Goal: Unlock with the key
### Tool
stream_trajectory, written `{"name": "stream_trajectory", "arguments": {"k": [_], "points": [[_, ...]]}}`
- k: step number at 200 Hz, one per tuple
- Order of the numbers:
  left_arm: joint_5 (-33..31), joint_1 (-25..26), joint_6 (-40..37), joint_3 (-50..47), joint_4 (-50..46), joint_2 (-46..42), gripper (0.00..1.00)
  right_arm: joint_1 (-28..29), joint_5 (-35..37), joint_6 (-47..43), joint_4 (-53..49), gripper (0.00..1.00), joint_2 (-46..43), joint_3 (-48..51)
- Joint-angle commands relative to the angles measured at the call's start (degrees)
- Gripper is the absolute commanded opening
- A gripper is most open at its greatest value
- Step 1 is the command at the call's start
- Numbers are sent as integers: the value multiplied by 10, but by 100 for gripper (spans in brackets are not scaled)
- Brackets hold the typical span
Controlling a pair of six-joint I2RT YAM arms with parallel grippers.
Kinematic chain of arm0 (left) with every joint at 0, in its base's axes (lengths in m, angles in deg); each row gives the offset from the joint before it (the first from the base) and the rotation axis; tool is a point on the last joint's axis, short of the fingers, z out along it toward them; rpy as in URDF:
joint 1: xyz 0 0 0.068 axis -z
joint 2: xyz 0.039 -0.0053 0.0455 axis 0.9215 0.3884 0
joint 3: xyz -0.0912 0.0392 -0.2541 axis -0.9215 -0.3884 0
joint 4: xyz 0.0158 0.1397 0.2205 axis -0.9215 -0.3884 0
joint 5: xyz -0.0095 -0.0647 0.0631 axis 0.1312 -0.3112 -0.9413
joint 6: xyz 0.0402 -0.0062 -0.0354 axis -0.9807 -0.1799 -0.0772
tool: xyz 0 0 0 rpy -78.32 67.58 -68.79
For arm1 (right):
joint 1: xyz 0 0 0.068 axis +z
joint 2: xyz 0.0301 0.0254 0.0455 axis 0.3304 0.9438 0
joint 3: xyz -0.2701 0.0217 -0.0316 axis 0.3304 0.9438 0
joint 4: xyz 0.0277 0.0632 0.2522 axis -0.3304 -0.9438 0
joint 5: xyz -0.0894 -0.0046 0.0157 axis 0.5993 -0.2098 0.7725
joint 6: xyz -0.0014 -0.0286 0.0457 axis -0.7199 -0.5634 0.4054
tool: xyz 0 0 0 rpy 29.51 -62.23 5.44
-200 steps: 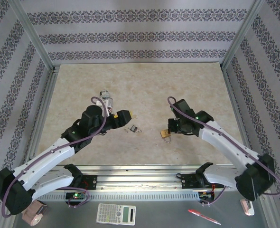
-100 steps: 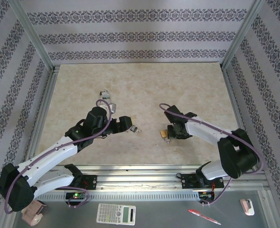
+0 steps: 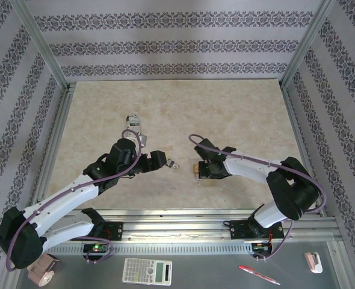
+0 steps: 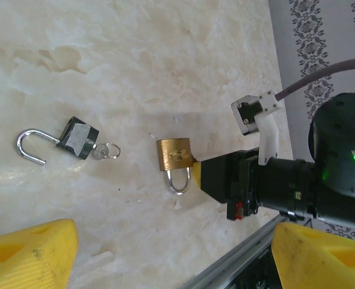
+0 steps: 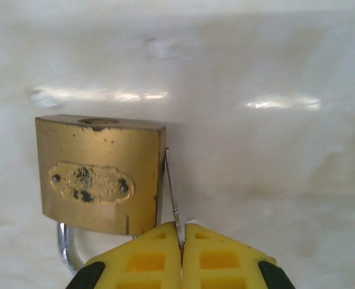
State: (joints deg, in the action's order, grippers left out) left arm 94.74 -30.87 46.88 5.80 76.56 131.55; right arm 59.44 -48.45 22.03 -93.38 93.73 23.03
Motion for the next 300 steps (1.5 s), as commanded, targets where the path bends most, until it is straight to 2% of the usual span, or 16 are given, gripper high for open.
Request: {"name": "stream_trajectory", "arguments": {"k": [1,25,46,65,85,116,144,181,213,248,300], "points": [[2,1,12,-10,11,-9,84,43,-17,61,29,0,7,-30],[4,5,19,-16,21,-3,84,51,4,66,14,0,-16,-37],[5,18,21,-14,22,17,84,39,-33,59,9,0,-51,-33],[-5,36,14,-10,24,35,84,40,-30,54,-22,0,-91,-28],[-14,64,-2,16,6,78,84,12,-19,43,-49,0,-153,-1],[-42,124,-56,137,-101,203,84,-67,-45,-10,-100,0,-222,24],[-86,179,-94,253,-200,319,84,-111,-38,-49,-161,0,-270,11],[-160,231,-148,388,-327,456,83,-145,-57,-70,-181,0,-310,12],[-221,242,-170,453,-388,529,79,-149,-69,-71,-180,0,-335,22],[-247,248,-190,510,-423,599,77,-158,-78,-79,-182,0,-353,27],[-330,231,-203,488,-432,609,75,-161,-103,-82,-145,0,-357,49]]}}
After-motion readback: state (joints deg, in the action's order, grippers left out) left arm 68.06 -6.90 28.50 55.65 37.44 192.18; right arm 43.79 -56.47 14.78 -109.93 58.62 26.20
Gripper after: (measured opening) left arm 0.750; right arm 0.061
